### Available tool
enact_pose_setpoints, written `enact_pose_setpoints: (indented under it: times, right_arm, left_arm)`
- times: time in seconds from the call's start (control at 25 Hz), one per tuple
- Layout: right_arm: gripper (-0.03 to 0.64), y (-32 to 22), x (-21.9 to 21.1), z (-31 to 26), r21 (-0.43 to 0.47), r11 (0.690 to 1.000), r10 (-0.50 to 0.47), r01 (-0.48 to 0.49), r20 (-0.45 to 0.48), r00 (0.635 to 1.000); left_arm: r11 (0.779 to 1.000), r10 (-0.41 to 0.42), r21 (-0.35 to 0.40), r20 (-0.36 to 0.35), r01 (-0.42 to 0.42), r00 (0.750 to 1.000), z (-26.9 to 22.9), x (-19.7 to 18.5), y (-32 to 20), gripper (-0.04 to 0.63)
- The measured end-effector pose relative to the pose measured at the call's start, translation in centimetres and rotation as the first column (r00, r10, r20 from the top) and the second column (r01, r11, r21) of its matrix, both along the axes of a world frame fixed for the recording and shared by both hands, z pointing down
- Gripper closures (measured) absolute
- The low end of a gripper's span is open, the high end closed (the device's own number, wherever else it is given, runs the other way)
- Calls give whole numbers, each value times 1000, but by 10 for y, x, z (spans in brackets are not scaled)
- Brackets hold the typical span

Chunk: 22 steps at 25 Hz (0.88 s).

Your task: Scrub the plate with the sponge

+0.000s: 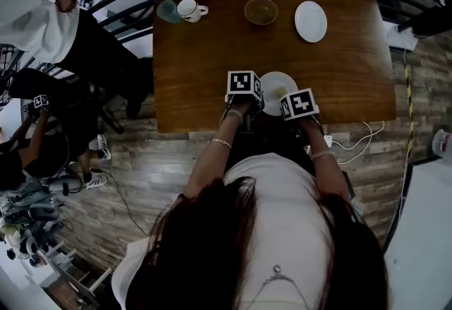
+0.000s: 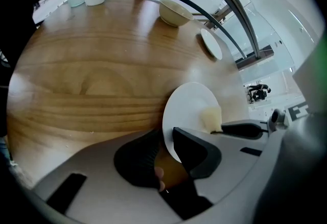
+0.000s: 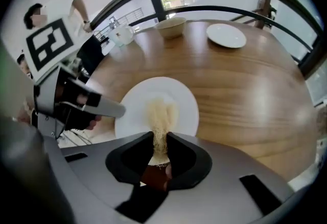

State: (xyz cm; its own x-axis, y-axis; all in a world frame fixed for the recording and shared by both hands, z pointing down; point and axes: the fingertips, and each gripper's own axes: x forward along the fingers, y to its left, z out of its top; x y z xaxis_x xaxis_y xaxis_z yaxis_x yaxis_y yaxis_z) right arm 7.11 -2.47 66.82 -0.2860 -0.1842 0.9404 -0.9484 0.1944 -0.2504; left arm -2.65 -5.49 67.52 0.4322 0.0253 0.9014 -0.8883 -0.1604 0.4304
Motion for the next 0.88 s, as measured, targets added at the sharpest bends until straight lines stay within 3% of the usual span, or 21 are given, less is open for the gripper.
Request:
enact_pose_setpoints:
  times: [0.08,0.2,0.4,0.6,0.88]
  right_arm:
    - [523,-7,22,-3,4,999,49,-49,-45,998]
    - [523,-9,15,-2,-1,1000,4,-4,-109,994]
    - [523,-18,-14,2,20,997,-75,77,-76,994]
    - [523,-25,21,-3,39,999,4,0,-103,995]
    - [523,-25,-30,2,20,1000,-6,6,9,1000]
  left_arm:
    - [1000,-3,2,-5,3,1000,0,0,0,502]
    - [1000,-19,0,-9,19,1000,1,-1,-1,503]
    - [998,-57,-7,-32,57,998,0,-2,-1,514]
    - [999,-44,3,-28,44,999,-1,0,-1,511]
    - [998,-61,9,-20,61,998,-1,-2,-2,512]
